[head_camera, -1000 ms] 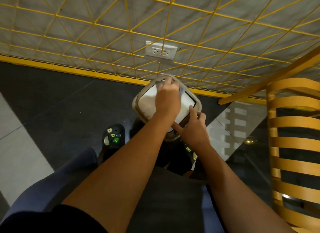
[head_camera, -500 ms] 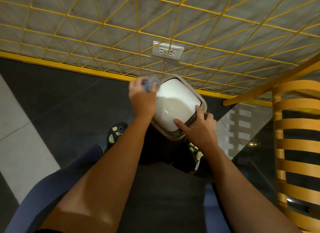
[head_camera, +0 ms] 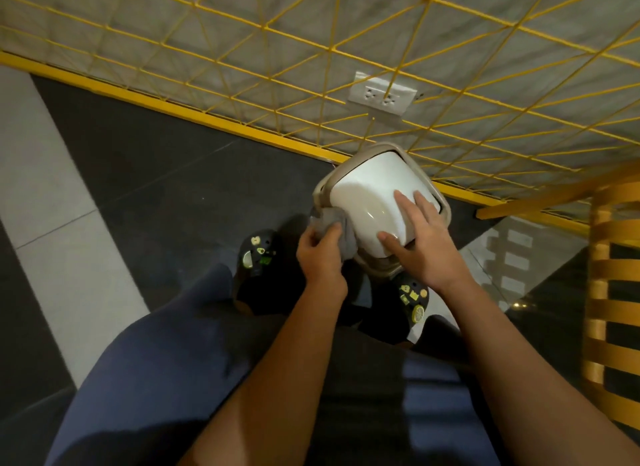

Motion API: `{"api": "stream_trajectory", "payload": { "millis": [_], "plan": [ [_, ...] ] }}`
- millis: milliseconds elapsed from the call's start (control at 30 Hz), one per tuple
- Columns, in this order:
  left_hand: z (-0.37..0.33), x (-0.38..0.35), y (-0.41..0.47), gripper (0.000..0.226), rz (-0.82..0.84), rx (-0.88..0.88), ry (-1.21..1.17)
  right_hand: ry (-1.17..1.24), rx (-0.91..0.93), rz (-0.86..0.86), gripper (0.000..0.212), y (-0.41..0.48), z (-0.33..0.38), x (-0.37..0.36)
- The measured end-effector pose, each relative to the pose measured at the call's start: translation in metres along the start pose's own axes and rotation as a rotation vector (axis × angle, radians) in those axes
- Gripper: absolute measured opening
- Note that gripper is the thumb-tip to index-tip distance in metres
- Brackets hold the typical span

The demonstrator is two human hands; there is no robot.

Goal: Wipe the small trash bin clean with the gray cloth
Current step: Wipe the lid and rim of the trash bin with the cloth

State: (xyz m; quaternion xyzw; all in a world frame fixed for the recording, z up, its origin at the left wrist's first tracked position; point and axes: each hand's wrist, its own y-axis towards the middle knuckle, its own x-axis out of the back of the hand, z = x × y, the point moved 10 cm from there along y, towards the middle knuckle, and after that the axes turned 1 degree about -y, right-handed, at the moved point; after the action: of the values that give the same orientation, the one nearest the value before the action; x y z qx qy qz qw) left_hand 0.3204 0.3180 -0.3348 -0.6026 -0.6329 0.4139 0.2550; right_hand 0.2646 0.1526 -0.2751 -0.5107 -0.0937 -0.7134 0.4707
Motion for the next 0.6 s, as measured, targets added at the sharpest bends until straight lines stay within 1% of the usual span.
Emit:
{"api": "stream_trajectory", "payload": {
  "millis": [67,200,267,333,400,500,600],
  "plan": [
    [0.000,-0.009,-0.003,0.027,0.022,-0.079,0.059,0.005,0.012,0.006,0.071,0.000,0.000,-0.001],
    [-0.017,-0.012,-0.003,0.019,-0.057,-0.274,0.191,0.011,-0.001,0.025,0.071,-0.001,-0.001,-0.004],
    [-0.016,-0.002,0.008,0.021,-0.120,-0.252,0.233,0.015,-0.004,0.025,0.071,-0.001,-0.001,-0.004],
    [-0.002,0.010,0.019,0.018,-0.164,-0.128,0.237,0.019,-0.006,0.019,0.071,-0.001,-0.001,-0.004],
    [0.010,0.010,0.021,0.017,-0.124,-0.054,0.207,0.024,-0.004,0.016,0.071,-0.001,-0.001,-0.005],
    [0.014,-0.001,0.013,0.016,-0.032,-0.058,0.108,0.021,-0.006,0.010,0.071,0.000,-0.002,-0.005],
    [-0.003,-0.015,0.003,0.015,0.005,-0.142,0.078,0.029,0.005,-0.001,0.072,0.000,-0.001,-0.005]
  ]
}}
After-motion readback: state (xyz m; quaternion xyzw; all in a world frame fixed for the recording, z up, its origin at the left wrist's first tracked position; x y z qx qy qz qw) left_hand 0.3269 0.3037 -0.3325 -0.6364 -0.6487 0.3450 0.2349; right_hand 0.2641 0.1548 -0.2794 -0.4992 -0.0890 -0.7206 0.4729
